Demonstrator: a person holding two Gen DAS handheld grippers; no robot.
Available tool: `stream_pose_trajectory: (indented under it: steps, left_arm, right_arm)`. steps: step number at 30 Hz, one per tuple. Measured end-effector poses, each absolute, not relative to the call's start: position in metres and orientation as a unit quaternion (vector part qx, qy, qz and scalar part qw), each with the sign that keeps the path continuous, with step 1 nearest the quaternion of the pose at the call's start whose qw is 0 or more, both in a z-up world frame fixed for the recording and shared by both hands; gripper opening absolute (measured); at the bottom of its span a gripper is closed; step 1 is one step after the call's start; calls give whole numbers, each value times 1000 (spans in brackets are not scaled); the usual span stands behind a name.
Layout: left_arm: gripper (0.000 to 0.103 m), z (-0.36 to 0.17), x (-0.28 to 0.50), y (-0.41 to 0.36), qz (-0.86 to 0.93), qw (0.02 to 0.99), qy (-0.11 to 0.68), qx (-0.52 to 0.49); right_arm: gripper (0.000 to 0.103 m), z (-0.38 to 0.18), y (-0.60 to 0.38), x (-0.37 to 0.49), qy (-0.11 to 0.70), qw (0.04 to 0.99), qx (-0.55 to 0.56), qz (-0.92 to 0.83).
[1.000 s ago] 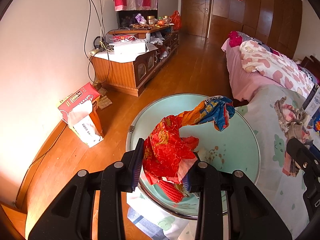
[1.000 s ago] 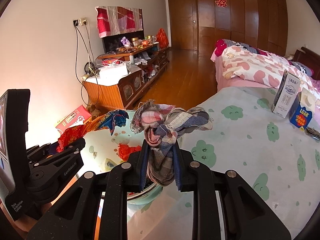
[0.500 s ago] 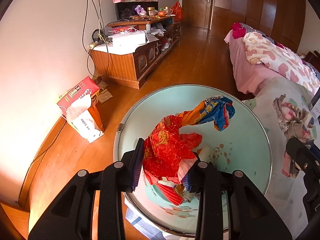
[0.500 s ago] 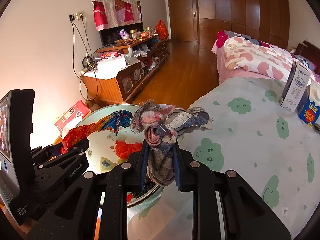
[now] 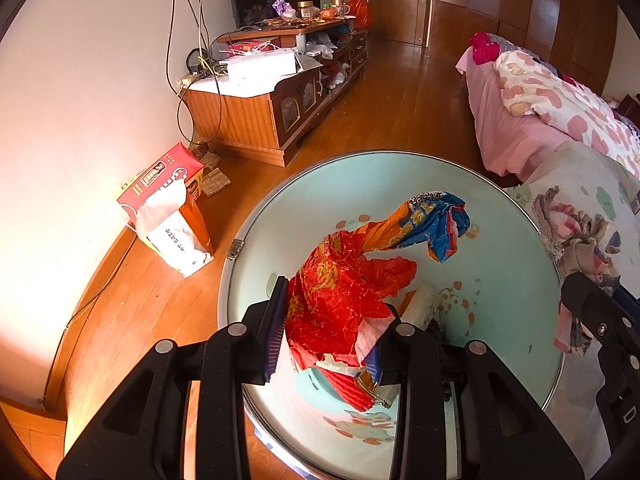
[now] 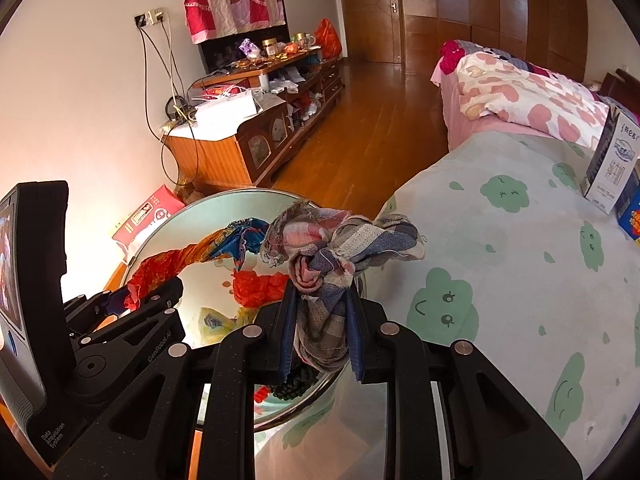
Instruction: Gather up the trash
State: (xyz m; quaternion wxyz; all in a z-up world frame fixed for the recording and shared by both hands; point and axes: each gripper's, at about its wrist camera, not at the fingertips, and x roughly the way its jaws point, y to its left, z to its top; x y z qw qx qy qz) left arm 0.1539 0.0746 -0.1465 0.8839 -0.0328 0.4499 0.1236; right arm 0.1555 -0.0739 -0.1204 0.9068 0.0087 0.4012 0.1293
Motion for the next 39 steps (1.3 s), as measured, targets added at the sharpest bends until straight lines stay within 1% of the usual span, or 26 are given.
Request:
stream_pose_trajectory:
  steps: [3, 5, 6, 7, 8, 9, 11, 12, 14, 15, 16, 18, 22, 27, 31, 34, 39]
  left_arm:
    - [35, -149, 158, 74, 127, 880, 456, -26]
    - [37, -149, 158, 77, 130, 878, 460, -27]
    - [38, -149, 157, 78, 131, 878, 460, -27]
    - [41, -149, 157, 79, 133, 878, 459, -26]
    - [45, -148, 155, 80, 134, 878, 458, -25]
    - [46, -147, 153, 81, 134, 879, 458, -26]
    - [51, -144, 149, 83, 131, 880, 455, -30]
    - [52, -142, 146, 83, 126, 882, 453, -33]
    - [62, -138, 139, 83, 114, 887, 447, -33]
    - [66, -136, 134, 81, 111, 889, 444, -27]
    - [76, -134, 130, 79, 118, 889, 441, -18]
    - [77, -130, 122, 76, 123, 894, 430, -8]
    - [77, -120, 107, 78, 119, 900, 419, -20]
    - [79, -98, 86, 76, 122, 912, 390, -11]
    - [85, -83, 69, 75, 120, 921, 371, -7]
    - [91, -71, 55, 77, 118, 927, 355, 0]
    - [97, -51, 33, 84, 118, 937, 327, -21]
  right_arm:
    - [24, -126, -73, 162, 414, 899, 10, 140]
    - [27, -125, -77, 163, 416, 898, 15, 145]
    - [32, -124, -80, 164, 415, 898, 17, 146]
    - [42, -123, -83, 162, 411, 900, 22, 146]
    - [47, -122, -85, 161, 408, 901, 24, 145]
    - [53, -120, -87, 159, 403, 903, 28, 145]
    - [54, -115, -93, 153, 392, 908, 38, 143]
    - [56, -111, -96, 150, 384, 912, 43, 139]
    - [64, -108, -101, 140, 368, 919, 51, 130]
    - [70, -107, -103, 136, 363, 922, 54, 126]
    - [75, -105, -108, 129, 354, 926, 60, 119]
    - [83, -105, -107, 122, 348, 928, 64, 112]
    - [85, -96, -118, 113, 346, 929, 81, 103]
    - [88, -82, -130, 93, 328, 937, 81, 87]
    - [90, -77, -137, 85, 320, 940, 83, 87]
    - [91, -70, -141, 76, 308, 944, 81, 84]
    - [95, -57, -146, 55, 284, 952, 87, 78]
